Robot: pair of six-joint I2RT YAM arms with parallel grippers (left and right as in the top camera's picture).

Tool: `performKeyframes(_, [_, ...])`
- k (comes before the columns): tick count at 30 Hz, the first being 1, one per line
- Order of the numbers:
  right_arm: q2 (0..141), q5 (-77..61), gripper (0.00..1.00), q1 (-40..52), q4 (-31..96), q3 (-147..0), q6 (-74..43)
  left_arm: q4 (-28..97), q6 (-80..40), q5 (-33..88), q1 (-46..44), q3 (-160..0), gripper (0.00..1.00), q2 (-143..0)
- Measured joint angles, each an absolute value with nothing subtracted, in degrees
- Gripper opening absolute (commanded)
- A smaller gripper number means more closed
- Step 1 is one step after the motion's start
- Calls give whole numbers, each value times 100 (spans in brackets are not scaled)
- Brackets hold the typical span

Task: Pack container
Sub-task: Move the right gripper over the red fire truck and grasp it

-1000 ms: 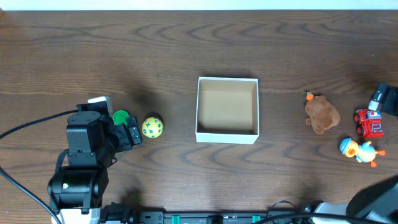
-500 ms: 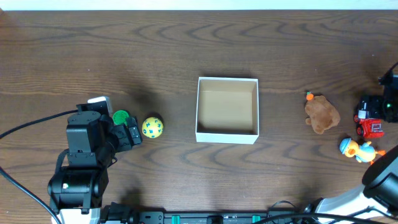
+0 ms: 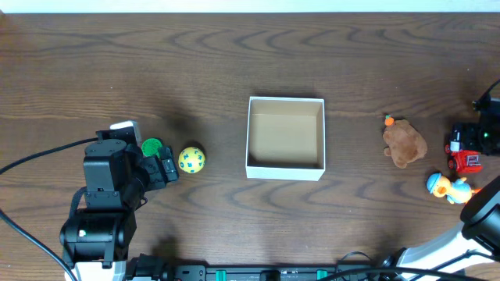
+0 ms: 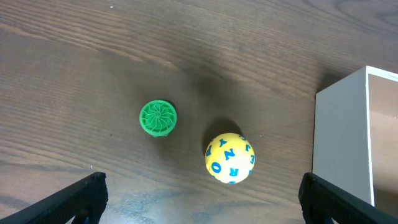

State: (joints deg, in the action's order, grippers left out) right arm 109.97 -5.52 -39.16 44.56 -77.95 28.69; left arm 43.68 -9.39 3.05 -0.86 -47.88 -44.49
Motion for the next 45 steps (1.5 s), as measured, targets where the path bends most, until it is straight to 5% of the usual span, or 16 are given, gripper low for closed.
performKeyframes(19, [11028,-539,52,-3916,4510,-7795,2921,4370,-941,305,-86,-4788,98,-4449])
performKeyframes(32, [11028,-563,44,-3916,4469,-7795,2812,4370,-941,307,-84,-4788,98,-4449])
performKeyframes(45, [11002,-582,18,-3916,4289,-7795,2290,4368,-941,305,-84,-4788,98,-4449])
